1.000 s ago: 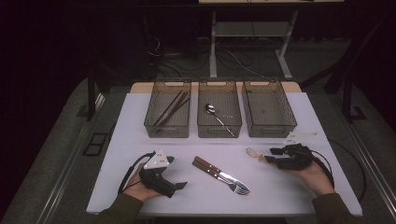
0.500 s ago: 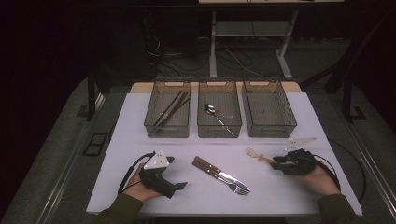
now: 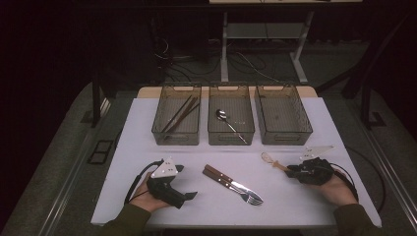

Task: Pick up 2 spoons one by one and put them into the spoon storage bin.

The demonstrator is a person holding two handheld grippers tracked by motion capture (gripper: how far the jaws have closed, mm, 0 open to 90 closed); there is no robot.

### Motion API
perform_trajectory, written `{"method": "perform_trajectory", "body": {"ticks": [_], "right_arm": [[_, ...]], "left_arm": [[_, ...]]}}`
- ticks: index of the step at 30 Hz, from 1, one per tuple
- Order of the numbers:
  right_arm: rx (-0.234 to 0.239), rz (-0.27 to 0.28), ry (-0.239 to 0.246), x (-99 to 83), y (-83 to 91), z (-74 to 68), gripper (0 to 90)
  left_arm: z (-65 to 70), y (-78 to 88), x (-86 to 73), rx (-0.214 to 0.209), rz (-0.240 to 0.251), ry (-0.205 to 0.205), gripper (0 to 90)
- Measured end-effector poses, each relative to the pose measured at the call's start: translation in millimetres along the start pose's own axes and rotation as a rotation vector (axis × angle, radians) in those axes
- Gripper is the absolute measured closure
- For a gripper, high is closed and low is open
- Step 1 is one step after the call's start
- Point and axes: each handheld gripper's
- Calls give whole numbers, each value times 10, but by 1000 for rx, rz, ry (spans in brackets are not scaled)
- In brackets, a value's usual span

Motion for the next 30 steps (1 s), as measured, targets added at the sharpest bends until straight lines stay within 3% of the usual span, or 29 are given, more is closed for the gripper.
{"method": "perform_trajectory", "body": {"ticks": [5, 11, 30], "right_arm": [[-4, 2, -4, 20, 10, -5, 736], [-3, 64, -23, 94, 94, 2, 736], [30, 160, -78, 323, 222, -93, 735]], "left_arm": [[-6, 7, -2, -3, 9, 8, 0], [-27, 18, 4, -16, 35, 31, 0], [-26, 19, 1, -17, 30, 37, 0]]}}
Point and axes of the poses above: each handheld gripper's, and its own axes: y roughly backward along the jaws, x roughly out of its top, z roughly to its right, and after that the axes turned 14 degrees about z, right-handed
